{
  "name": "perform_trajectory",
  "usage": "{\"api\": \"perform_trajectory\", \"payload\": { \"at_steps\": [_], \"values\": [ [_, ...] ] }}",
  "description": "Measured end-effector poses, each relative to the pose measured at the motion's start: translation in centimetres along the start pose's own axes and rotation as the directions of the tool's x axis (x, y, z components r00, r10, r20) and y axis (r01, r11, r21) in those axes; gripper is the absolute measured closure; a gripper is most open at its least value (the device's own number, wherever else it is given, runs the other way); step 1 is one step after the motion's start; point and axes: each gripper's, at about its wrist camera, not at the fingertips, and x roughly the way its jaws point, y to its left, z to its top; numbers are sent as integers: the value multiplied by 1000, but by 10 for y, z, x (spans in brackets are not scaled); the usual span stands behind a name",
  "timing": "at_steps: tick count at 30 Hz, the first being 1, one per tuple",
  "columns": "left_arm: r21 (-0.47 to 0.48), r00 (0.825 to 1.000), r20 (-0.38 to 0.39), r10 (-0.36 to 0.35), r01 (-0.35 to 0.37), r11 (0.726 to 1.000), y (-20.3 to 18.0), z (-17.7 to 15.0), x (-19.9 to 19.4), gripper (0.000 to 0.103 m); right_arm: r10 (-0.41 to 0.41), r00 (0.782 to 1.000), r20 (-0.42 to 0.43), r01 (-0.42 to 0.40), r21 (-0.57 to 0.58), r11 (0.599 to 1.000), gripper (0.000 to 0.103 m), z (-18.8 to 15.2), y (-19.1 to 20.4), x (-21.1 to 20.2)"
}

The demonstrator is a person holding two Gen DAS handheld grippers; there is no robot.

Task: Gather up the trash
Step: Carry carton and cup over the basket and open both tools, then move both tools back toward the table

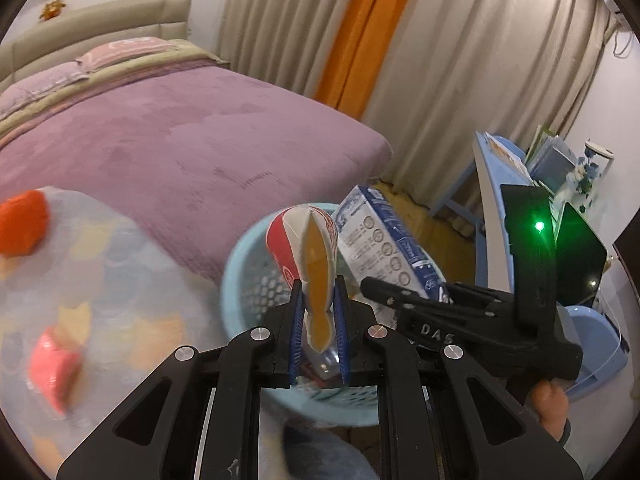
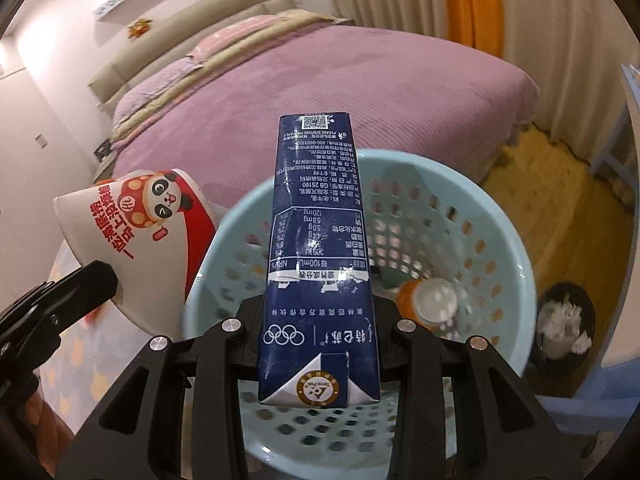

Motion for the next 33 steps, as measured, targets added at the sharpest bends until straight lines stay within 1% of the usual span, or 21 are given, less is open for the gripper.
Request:
{"api": "perform_trajectory", "payload": {
  "at_steps": [1,2,3,4,5,6,7,10,15,18,20,21,23,26,28,30,33],
  "values": [
    [3,1000,-2,0,0,1000,-1,1,4,88,-13,1000,-10,13,2,1000,70,-1,-3,2],
    [11,1000,-2,10,-10,1000,-3,2,10,82,-16,1000,-13,16,4,1000,70,-1,-7,2],
    [16,1000,-2,21,-21,1000,-5,3,15,80,-21,1000,-23,21,10,1000,69,-2,-11,3],
    [12,1000,-7,30,-30,999,-4,3,20,71,-18,1000,-26,18,23,1000,65,-3,-16,4],
    [-3,999,-20,30,-30,1000,-1,3,25,57,-20,1000,-20,21,37,999,55,-3,-20,3],
    [-18,999,-21,31,-31,999,1,3,26,52,-23,1000,-16,24,44,999,49,-5,-24,2],
    [-32,999,-19,35,-36,999,5,1,26,49,-28,1000,-10,29,51,998,49,-5,-27,0],
    [-37,999,-3,37,-37,999,12,-3,18,49,-34,999,9,34,61,998,49,-6,-34,-5],
    [-71,999,45,24,-20,997,18,-2,-1,48,-1,999,46,-1,50,999,49,-4,-33,-17],
    [-96,995,91,40,-32,995,25,-3,-22,48,24,997,71,-25,17,1000,49,-3,-22,-27],
    [-105,992,116,57,-45,993,31,-5,-36,47,44,995,91,-43,-11,999,49,-2,-7,-35],
    [-109,990,127,67,-53,993,35,-6,-43,47,52,994,95,-51,-18,999,49,0,-1,-37],
    [-127,983,155,96,-77,989,45,-9,-61,43,78,991,108,-73,-46,996,49,1,14,-41],
    [-154,972,183,149,-121,981,63,-17,-84,38,107,988,114,-98,-88,991,49,4,36,-42],
    [-181,963,188,194,-160,970,80,-24,-98,38,125,986,113,-112,-115,987,48,5,50,-42],
    [-207,957,190,221,-181,962,95,-31,-107,36,141,984,109,-125,-143,982,48,6,63,-41],
    [-243,948,178,265,-218,945,123,-46,-122,31,165,981,100,-144,-193,971,48,6,89,-39]
  ]
}}
